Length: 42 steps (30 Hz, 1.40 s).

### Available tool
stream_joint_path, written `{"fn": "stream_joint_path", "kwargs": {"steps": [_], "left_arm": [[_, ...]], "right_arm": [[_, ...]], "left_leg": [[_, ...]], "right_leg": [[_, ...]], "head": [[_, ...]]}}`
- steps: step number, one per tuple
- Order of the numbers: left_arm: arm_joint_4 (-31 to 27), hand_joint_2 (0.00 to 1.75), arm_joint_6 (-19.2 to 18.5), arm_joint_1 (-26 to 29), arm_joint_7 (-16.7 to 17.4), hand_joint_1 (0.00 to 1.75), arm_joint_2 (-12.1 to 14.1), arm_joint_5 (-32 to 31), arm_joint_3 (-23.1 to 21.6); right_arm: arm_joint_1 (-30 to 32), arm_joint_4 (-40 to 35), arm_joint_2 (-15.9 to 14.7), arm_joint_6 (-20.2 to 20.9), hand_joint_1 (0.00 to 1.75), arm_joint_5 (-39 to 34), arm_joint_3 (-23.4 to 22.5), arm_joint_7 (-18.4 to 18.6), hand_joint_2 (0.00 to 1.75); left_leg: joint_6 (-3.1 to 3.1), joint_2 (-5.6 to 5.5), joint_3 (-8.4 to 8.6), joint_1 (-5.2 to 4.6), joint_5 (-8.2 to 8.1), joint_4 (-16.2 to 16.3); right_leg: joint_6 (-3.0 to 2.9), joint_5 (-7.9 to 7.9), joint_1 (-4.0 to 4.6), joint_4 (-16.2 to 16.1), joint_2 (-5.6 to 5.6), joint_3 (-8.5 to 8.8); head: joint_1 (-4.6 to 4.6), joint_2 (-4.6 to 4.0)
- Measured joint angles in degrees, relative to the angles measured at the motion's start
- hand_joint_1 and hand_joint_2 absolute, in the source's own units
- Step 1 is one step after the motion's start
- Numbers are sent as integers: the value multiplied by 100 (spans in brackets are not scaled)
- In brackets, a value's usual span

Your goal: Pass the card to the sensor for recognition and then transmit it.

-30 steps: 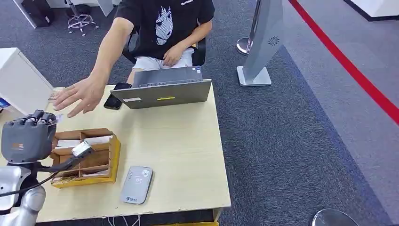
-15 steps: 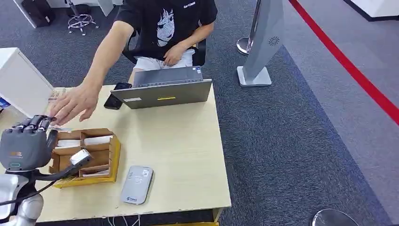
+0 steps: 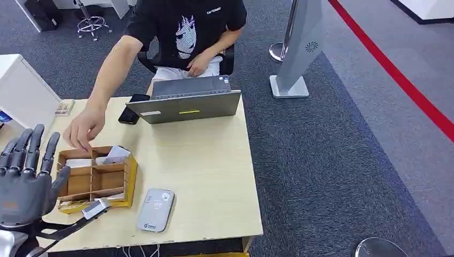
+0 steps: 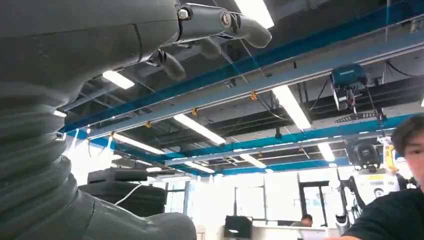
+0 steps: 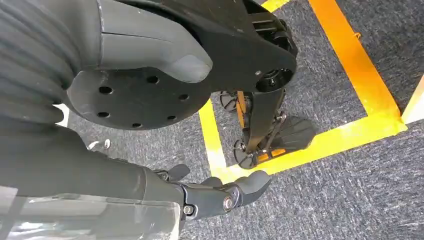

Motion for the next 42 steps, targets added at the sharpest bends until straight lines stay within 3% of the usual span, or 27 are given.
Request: {"fn": "stream_joint_path", "kwargs": {"steps": [23,29,35,42], "left_arm": [[-173,175,-103,227,53,0,2,-208,-181],[-175,175,-1183,527,63,0,512,-166,-433],[-193,175,-1506,1044,249,0,1006,-262,-632],[-116,175,-1849,1313,695,0,1554,-205,-975]], "right_arm": [[1,0,0,-35,0,-26,-42,-31,175],[15,0,0,-4,0,-107,-147,-83,175],[39,0,0,-17,0,-144,-234,-72,175],[49,0,0,-2,0,-120,-291,-63,175]], "left_leg": [[0,-1,-1,0,0,0],[-1,6,-2,1,-1,-2],[-4,5,-3,1,-4,-3],[-4,5,-3,1,-4,-2]], "right_leg": [[0,0,0,0,0,0],[-1,-1,0,1,9,-4],[-2,-5,1,0,7,-5],[-2,-5,0,0,6,-3]], "head": [[0,0],[0,0],[-2,0],[-4,0]]}}
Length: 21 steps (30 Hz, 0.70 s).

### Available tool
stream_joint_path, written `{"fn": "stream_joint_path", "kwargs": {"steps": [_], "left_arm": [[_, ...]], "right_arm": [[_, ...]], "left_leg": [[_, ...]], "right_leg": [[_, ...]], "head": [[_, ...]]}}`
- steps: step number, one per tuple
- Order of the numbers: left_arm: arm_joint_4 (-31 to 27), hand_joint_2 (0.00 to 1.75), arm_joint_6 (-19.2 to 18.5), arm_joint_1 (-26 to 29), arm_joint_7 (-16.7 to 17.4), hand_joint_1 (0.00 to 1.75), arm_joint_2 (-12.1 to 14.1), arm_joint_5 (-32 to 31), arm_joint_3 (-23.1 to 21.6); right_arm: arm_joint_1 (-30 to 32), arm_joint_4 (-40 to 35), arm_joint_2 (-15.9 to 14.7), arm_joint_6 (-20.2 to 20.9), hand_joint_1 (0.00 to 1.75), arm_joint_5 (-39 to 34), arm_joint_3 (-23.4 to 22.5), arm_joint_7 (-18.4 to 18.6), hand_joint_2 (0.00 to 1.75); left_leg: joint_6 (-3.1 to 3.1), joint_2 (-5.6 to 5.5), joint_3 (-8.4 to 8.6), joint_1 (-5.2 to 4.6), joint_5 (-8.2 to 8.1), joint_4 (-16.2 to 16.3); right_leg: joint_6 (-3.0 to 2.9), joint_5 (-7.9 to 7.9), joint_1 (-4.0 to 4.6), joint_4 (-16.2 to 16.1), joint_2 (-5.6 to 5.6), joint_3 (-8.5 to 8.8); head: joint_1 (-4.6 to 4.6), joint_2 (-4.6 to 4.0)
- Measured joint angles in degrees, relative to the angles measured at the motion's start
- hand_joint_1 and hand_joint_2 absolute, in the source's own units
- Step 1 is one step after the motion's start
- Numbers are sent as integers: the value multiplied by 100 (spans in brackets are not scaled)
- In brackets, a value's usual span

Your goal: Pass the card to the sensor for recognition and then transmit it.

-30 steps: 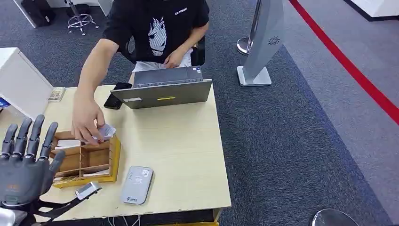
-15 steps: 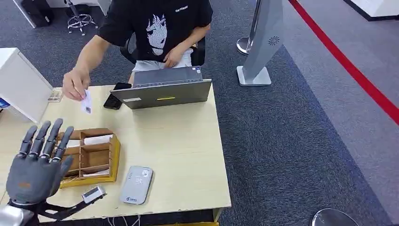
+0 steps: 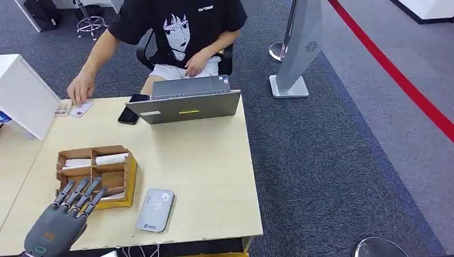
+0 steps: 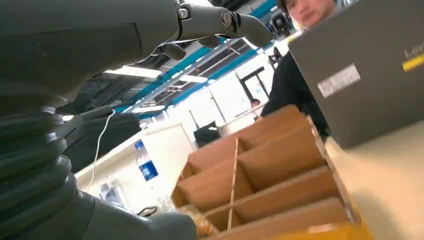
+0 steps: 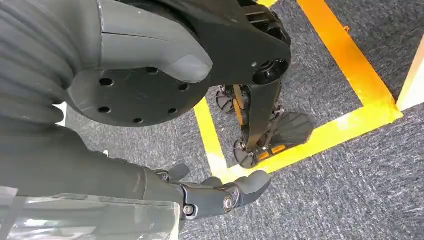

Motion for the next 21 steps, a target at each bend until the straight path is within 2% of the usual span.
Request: {"fn": "stream_joint_path", "kwargs": {"steps": [4,7,11,16,21], "left_arm": [[92,175,-17,55,166,0,221,50,-90],[223,175,228,68,288,0,262,46,-103],[678,175,803,27,135,0,205,186,-37],[1080,175,999,-3,74,0,122,260,59],[1600,175,1417,-124,-145,0,-79,382,396]], "right_arm": [[5,0,0,2,0,28,-15,0,175],[5,0,0,4,0,99,-24,2,175],[3,0,0,11,0,177,-24,18,175],[4,0,0,17,0,212,-24,17,175],[3,0,0,11,0,280,-24,17,175]], "left_leg": [[0,-1,0,0,0,0],[0,-2,-1,0,0,0],[0,-2,-1,0,0,0],[0,-2,-1,0,0,0],[0,-2,0,0,0,0]], "right_leg": [[0,0,0,0,-1,0],[0,0,0,0,-1,0],[0,0,0,0,-1,0],[0,0,0,0,-1,0],[0,0,0,0,-3,1]], "head": [[0,0],[0,0],[2,0],[0,0],[2,0]]}}
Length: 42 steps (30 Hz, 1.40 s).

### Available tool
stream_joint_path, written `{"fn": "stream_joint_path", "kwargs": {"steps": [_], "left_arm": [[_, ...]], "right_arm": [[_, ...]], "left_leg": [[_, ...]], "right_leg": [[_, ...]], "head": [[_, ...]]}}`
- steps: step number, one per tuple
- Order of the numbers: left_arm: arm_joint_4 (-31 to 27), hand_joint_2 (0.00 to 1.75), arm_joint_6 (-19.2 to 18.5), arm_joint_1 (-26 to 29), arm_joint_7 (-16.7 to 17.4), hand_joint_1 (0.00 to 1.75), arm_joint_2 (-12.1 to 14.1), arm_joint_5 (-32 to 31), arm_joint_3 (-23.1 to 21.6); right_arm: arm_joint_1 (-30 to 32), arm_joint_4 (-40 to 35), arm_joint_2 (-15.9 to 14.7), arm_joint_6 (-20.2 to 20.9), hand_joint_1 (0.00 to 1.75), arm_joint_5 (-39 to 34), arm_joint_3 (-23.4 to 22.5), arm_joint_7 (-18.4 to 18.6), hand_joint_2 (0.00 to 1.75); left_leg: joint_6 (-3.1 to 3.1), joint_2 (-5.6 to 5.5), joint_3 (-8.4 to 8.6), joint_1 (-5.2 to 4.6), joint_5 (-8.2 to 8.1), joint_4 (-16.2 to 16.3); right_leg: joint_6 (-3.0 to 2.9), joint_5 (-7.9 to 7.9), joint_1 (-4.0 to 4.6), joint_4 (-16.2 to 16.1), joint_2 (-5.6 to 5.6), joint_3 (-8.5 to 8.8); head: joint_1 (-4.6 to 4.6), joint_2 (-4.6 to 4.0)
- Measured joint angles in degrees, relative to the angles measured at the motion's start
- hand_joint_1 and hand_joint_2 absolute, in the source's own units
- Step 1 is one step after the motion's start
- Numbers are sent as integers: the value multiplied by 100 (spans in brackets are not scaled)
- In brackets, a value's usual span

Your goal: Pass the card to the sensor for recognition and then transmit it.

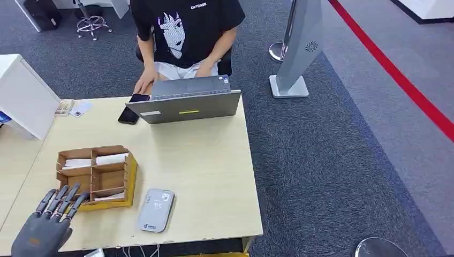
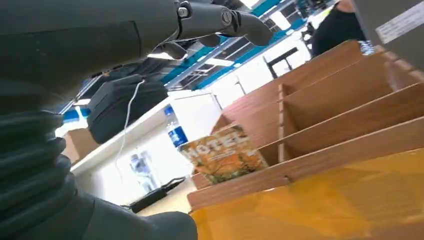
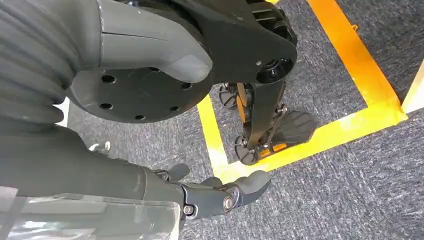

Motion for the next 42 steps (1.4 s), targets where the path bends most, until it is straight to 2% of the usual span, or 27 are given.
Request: {"fn": "stream_joint_path", "kwargs": {"steps": [4,10,17,20,24,35,42], "left_arm": [[739,175,273,-204,-334,0,-337,35,476],[1452,175,582,-462,-504,0,-660,31,863],[1992,175,797,-721,-640,0,-927,24,1235],[2186,175,967,-870,-740,0,-1137,-154,1372],[2302,175,1051,-1004,-740,0,-1379,-280,1416],[2363,175,1064,-1114,-738,0,-1707,-385,1447],[1950,175,1040,-1067,-587,0,-1930,-632,1239]], "right_arm": [[-3,0,0,-11,0,35,0,50,175],[-7,0,0,-9,0,85,0,59,175],[-8,0,0,-9,0,125,0,57,175],[-13,0,0,-11,0,140,0,70,175],[-22,0,0,-11,0,175,0,70,175],[-27,0,0,-17,0,184,0,70,175],[-26,0,0,-17,0,184,0,85,175]], "left_leg": [[0,-1,1,1,0,0],[0,-3,-1,0,0,0],[0,-4,0,0,0,0],[0,-6,0,-1,0,0],[0,-5,0,-1,0,0],[0,-4,1,-1,0,1],[0,-4,0,-2,0,1]], "right_leg": [[0,0,0,0,0,0],[0,0,0,0,-4,1],[0,0,0,0,-4,0],[0,0,0,0,-6,1],[0,1,-1,0,-5,1],[0,1,0,-1,-5,-1],[0,1,-1,-1,-4,0]], "head": [[-2,0],[-2,0],[-2,0],[-2,0],[0,0],[-2,0],[-4,0]]}}
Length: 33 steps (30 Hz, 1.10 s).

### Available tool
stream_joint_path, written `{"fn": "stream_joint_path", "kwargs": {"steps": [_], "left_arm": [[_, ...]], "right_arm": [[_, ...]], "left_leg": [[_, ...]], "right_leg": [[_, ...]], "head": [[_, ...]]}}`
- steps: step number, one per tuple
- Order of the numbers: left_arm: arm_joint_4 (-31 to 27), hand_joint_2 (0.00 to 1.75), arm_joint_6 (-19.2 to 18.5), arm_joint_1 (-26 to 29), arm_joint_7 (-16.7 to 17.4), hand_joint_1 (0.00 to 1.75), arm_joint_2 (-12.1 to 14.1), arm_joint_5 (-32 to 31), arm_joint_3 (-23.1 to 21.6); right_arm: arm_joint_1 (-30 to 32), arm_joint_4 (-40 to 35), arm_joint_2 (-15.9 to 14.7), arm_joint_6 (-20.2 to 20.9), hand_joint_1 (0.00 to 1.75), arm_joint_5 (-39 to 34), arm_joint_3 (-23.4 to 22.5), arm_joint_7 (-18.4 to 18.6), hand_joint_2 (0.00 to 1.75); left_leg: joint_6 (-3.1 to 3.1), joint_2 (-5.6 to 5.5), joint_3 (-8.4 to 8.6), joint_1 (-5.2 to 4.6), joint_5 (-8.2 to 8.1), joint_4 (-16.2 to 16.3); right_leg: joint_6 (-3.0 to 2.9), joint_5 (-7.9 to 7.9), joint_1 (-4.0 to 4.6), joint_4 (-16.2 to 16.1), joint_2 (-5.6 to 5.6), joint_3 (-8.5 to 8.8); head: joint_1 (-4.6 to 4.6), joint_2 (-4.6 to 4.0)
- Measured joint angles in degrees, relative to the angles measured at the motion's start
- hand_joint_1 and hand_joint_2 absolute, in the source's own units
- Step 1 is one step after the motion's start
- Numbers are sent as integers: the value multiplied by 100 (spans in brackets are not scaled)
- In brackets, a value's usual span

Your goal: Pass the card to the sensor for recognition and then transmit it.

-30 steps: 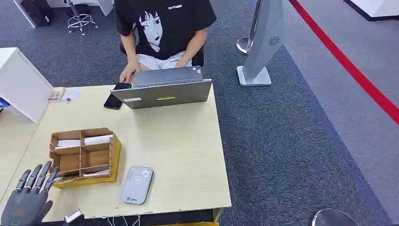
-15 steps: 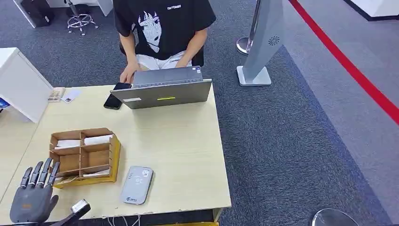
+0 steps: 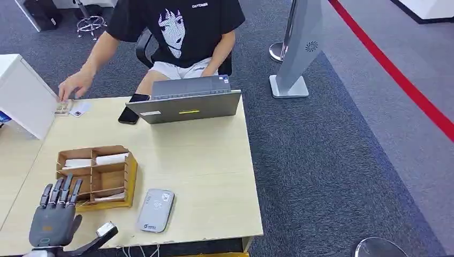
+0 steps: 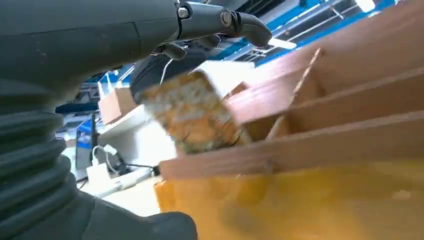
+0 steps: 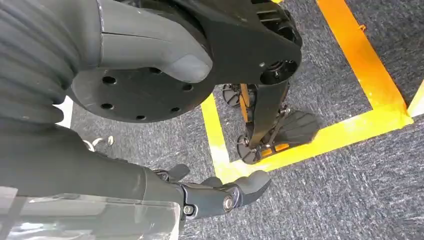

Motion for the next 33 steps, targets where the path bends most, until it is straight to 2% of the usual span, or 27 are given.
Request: {"fn": "stream_joint_path", "kwargs": {"steps": [16,24,33], "left_arm": [[-763,175,-9,184,159,0,-83,-111,-315],[-846,175,-90,242,271,0,-48,-105,-319],[-743,175,-133,304,363,0,168,94,-205]], "right_arm": [[-1,0,0,-2,0,-7,-4,17,175],[-1,0,0,-11,0,-13,-17,28,175],[0,0,0,-46,0,9,-22,59,175]], "left_leg": [[0,0,-1,1,0,0],[0,0,-1,1,0,0],[0,0,-2,2,0,-1]], "right_leg": [[0,0,1,0,0,0],[0,0,1,1,-1,0],[0,-1,1,1,-1,0]], "head": [[2,0],[2,0],[2,0]]}}
